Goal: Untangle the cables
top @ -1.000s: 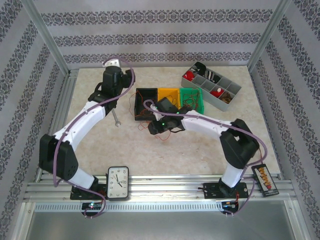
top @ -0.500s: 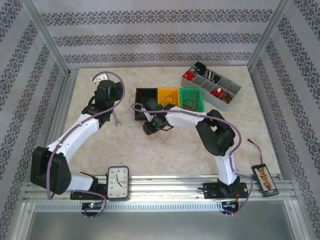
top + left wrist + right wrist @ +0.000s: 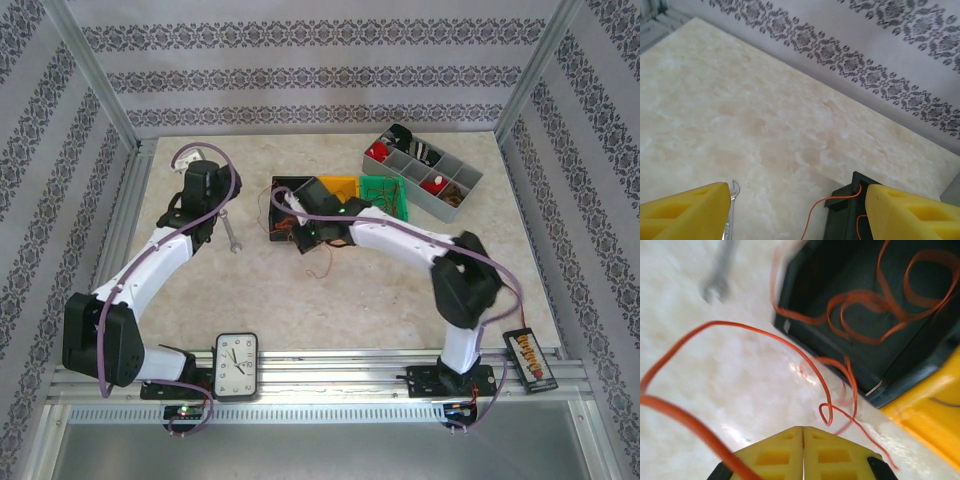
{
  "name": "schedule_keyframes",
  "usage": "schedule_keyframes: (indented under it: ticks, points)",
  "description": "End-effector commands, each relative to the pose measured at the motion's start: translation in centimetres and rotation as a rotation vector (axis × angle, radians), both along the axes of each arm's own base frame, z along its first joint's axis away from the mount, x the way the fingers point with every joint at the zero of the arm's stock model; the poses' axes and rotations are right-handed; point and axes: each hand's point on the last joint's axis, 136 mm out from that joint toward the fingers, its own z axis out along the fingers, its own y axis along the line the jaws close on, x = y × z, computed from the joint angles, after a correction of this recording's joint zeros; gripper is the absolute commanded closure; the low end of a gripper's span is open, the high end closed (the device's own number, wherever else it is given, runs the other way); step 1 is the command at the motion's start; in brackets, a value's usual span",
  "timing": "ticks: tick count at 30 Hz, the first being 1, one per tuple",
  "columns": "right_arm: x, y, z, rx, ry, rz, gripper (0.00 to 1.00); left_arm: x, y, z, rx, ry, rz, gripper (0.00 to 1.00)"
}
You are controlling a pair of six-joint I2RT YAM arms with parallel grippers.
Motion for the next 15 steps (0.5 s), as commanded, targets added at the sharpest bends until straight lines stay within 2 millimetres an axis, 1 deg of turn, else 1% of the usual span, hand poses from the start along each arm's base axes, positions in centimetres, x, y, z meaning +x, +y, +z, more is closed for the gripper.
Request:
schedule_keyframes:
  ticks: [1, 3, 5, 6, 8, 10, 12, 15]
  points:
    - [1.0, 0.4, 7.9, 0.157, -0.099, -0.024, 1.00, -0.7, 0.5, -3.6, -0.110, 0.082, 0.033, 0.28]
    - [2.1, 0.4, 11.6, 0.230, -0.147, -0.044, 1.00, -1.0, 0.6, -4.3, -0.134, 0.091, 0.037, 0.28]
    - [3.2, 0.6, 14.3, 0.291, -0.178, -0.055, 1.00, -1.2, 0.5, -5.2, -0.152, 0.105, 0.036, 0.29]
    - [3.7, 0.9, 15.4, 0.317, -0.189, -0.055, 1.00, -1.4, 0.4, -5.6, -0.163, 0.112, 0.035, 0.29]
    - [4.9, 1.3, 16.6, 0.348, -0.203, -0.053, 1.00, -1.6, 0.1, -6.3, -0.182, 0.122, 0.025, 0.30]
    - [6.3, 1.7, 16.8, 0.345, -0.217, -0.054, 1.00, -1.9, -0.1, -7.1, -0.199, 0.134, 0.023, 0.30]
    - [7.8, 2.2, 16.1, 0.347, -0.203, -0.055, 1.00, -2.1, -0.4, -7.9, -0.220, 0.146, 0.016, 0.30]
    - [10.1, 2.6, 13.5, 0.364, -0.133, -0.083, 1.00, -2.4, -0.8, -8.6, -0.246, 0.157, 0.005, 0.30]
